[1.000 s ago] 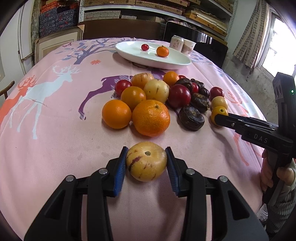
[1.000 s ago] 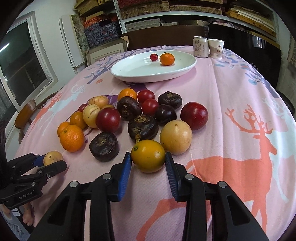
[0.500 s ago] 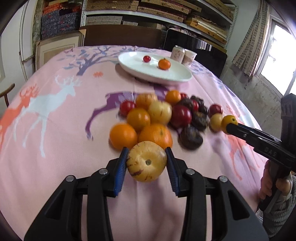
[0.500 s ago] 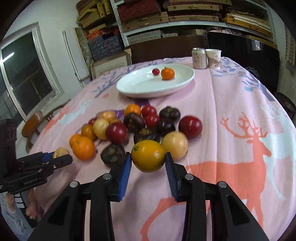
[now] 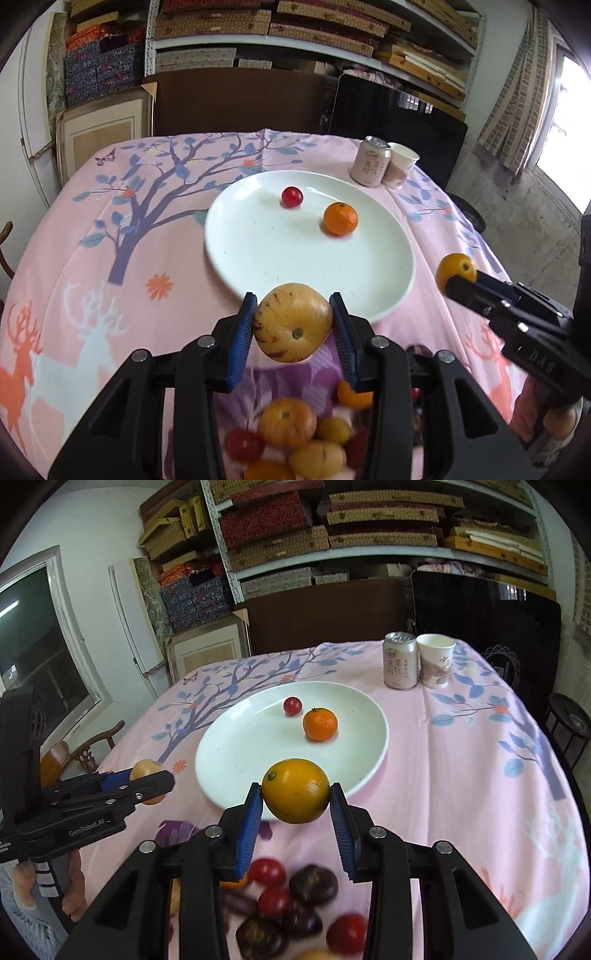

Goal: Organize fruits
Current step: 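Carry the pepino and yellow tomato to the plate and release both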

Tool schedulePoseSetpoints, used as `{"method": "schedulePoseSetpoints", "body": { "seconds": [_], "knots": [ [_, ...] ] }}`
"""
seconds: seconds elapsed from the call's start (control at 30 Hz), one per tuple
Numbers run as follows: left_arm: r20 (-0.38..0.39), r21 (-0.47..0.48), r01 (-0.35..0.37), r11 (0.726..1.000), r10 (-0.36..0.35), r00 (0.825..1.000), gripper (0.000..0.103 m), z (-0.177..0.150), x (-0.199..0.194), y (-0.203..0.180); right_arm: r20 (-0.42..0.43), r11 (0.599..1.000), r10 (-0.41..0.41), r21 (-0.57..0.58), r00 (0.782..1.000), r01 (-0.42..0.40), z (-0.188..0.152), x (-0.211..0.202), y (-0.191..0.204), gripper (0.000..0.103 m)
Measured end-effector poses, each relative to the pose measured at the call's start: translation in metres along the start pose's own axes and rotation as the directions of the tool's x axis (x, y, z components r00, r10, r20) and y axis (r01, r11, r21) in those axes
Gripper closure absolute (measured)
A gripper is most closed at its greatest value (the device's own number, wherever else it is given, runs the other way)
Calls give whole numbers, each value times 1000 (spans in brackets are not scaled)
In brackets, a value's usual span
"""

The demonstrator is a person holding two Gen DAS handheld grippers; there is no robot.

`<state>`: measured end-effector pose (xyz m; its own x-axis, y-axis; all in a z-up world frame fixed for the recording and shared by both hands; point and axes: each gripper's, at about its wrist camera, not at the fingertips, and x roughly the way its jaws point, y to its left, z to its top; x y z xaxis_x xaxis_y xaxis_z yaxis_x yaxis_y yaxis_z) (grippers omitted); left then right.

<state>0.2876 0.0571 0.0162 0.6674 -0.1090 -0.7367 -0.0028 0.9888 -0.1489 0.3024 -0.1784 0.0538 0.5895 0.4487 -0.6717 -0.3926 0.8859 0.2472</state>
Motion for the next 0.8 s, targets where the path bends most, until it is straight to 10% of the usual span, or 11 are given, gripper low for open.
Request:
{"method": "schedulePoseSetpoints", "body": {
  "seconds": [0.3, 0.8],
  "knots": [
    [-74, 17, -25, 1000, 27, 997, 63, 19, 64, 0, -59, 1000, -17, -27, 998, 16, 8, 51, -2, 65],
    [-2, -2, -61, 998, 61, 998, 17, 13, 48, 10, -6, 996, -63, -63, 998, 63, -5, 44, 3, 41]
  ]
}}
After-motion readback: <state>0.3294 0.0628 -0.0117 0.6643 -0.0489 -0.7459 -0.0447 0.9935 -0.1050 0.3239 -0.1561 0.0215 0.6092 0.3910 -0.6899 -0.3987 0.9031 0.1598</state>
